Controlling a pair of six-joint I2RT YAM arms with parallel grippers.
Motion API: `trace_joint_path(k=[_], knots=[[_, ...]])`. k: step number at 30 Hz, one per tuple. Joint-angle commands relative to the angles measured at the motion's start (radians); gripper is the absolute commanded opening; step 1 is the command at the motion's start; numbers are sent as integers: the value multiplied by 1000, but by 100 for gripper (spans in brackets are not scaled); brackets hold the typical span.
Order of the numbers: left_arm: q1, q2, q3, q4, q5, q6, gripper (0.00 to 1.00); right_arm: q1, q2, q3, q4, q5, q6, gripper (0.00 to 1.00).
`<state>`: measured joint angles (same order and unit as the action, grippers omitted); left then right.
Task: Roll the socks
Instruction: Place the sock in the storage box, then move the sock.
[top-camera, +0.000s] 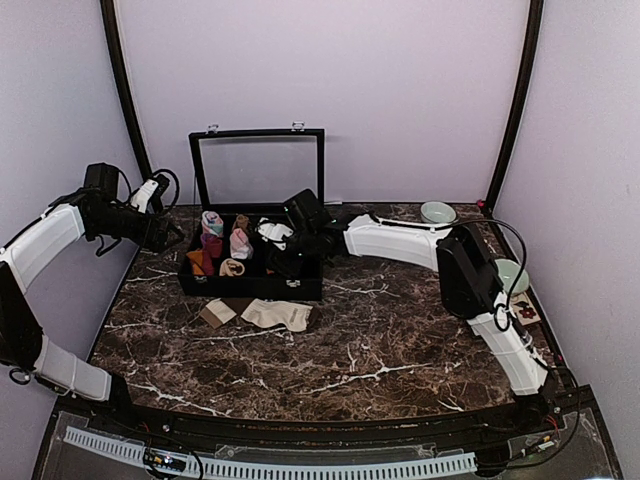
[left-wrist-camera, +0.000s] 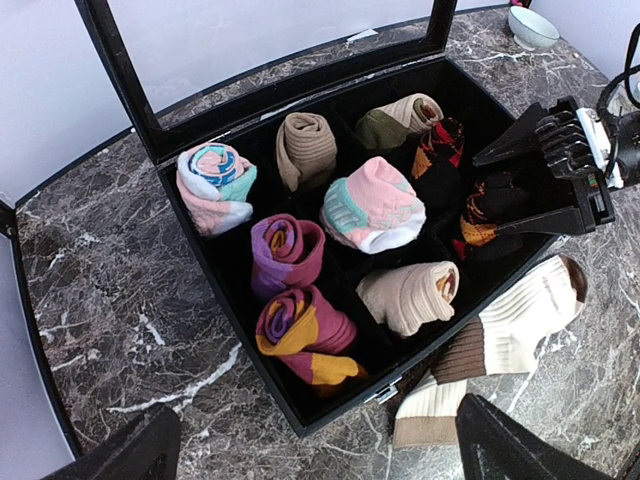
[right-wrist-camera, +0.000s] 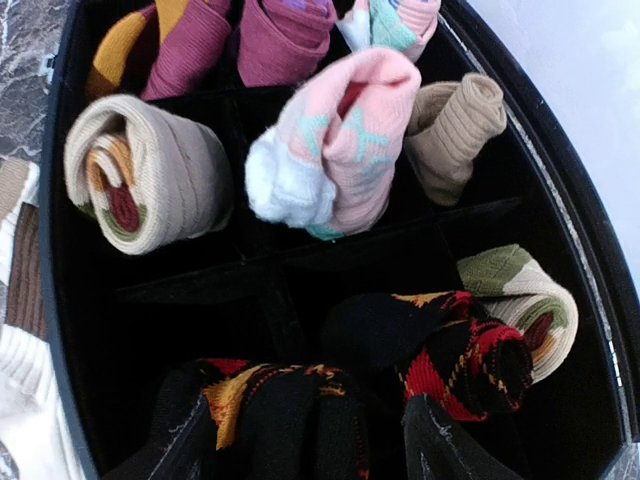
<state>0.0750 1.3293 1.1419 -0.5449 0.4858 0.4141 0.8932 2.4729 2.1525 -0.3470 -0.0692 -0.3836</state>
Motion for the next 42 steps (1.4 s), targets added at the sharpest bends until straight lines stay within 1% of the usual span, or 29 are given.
trace_joint_path(k=[1, 5, 8, 9, 12, 14, 20, 25, 29, 31, 32, 33, 34, 36, 37, 38, 39, 40, 42], knots=[[4, -30, 14, 19, -4, -8, 99, 10, -98, -12, 14, -11, 11, 64], [5, -28, 19, 13, -14, 0, 99, 9, -150, -45, 37, -26, 23, 63], [5, -30, 19, 14, -18, 4, 99, 3, -191, -96, 87, -45, 60, 59], [5, -30, 19, 15, -17, 4, 99, -1, -193, -101, 95, -53, 75, 56], [5, -28, 17, 17, -13, 1, 99, -9, -174, -98, 99, -71, 112, 40], [5, -27, 16, 17, -12, 0, 99, -10, -153, -92, 97, -68, 119, 32], [5, -17, 11, 19, -9, 0, 99, -20, -51, -1, 26, -55, 138, 23], [5, -16, 10, 21, -19, 12, 99, -27, -39, -54, 45, -64, 150, 14], [5, -18, 10, 18, -26, 24, 99, -30, -21, -53, 30, -52, 165, 3], [5, -20, 7, 9, -26, 29, 99, -30, -23, -41, 25, -56, 177, 2], [5, -23, 4, 9, -28, 28, 99, -28, -32, -39, 30, -54, 179, 4], [4, -27, 0, 8, -28, 32, 99, -27, -46, -40, 39, -46, 185, 9], [5, -35, -5, 8, -33, 40, 99, -26, -66, -46, 49, -43, 187, 17], [5, -50, -13, 11, -50, 50, 99, -21, -116, -70, 79, -23, 190, 28], [5, -59, -14, 13, -58, 57, 99, -18, -143, -88, 95, -10, 195, 40], [5, -67, -17, 11, -71, 61, 99, -14, -171, -104, 107, 2, 200, 63], [5, -75, -19, 15, -90, 59, 99, -10, -201, -119, 117, 16, 210, 95], [5, -83, -23, 24, -115, 60, 99, -5, -229, -136, 127, 34, 228, 99], [5, -96, -37, 39, -143, 71, 99, 2, -293, -162, 132, 76, 264, 99]])
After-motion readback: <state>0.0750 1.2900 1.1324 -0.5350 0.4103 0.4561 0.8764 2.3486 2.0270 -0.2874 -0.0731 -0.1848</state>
